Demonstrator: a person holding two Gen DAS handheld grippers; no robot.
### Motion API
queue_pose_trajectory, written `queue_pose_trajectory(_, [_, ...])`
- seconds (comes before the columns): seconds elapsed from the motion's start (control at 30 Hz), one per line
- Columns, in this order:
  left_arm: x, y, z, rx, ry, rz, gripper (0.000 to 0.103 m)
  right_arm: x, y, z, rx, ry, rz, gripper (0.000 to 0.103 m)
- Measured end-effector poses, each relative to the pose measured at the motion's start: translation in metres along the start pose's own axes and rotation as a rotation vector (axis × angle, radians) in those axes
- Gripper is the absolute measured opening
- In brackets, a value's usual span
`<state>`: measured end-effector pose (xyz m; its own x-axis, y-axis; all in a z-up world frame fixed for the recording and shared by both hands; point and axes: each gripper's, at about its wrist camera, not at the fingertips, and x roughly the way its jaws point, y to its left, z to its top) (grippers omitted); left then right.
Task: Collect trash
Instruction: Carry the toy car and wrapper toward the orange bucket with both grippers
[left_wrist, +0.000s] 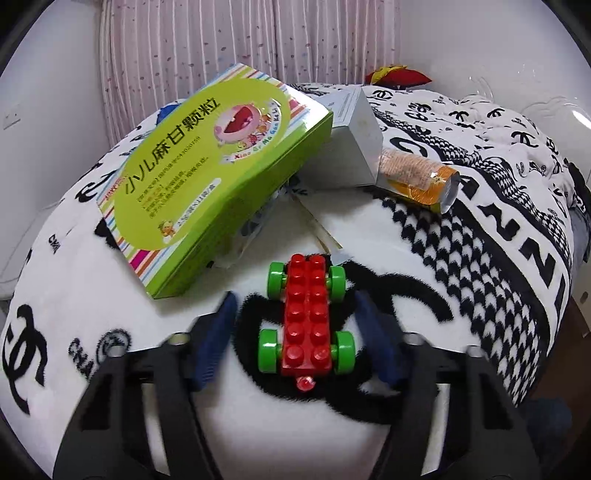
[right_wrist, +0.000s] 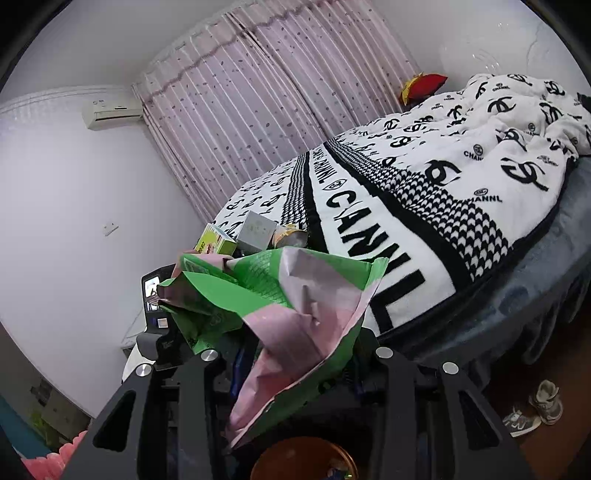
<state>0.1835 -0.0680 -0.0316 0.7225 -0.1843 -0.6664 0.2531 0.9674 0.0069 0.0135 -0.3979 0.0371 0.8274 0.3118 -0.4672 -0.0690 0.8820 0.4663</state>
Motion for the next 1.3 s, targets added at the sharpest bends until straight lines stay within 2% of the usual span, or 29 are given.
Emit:
queue_pose_trajectory(0.07, [-0.004,0.003,-0.002,-0.003,-0.004,-0.014,0.038,0.001,0.001,-0.003,0.002,0.003,0.007,0.041])
queue_pose_trajectory(0.23, [-0.02,0.006,-0.011,0.009,-0.003,-0.046,0.037,0.002,0.009,-0.006,-0.01,0.005,0.017,0.041])
queue_pose_trajectory(0.4, [-0.044,0.012,-0.022,-0.02,-0.01,-0.094,0.037,-0.001,0.017,-0.006,-0.032,-0.002,0.018,0.041])
queue_pose_trajectory(0.63, [-0.11,0.027,-0.045,-0.042,-0.106,-0.146,0.037,-0.005,0.028,-0.007,-0.065,-0.007,0.02,0.041])
queue_pose_trajectory(0.8, [-0.145,0.034,-0.068,-0.04,-0.124,-0.142,0.037,-0.01,0.038,-0.012,-0.113,-0.003,0.015,0.041])
queue_pose_trajectory(1.0, [-0.165,0.035,-0.106,-0.038,-0.07,-0.172,0.037,-0.01,0.051,-0.029,-0.188,0.04,-0.005,0.041])
queue_pose_trajectory(1.3, [-0.154,0.018,-0.157,0.006,0.089,-0.258,0.037,0.007,0.061,-0.067,-0.259,0.165,-0.025,0.041])
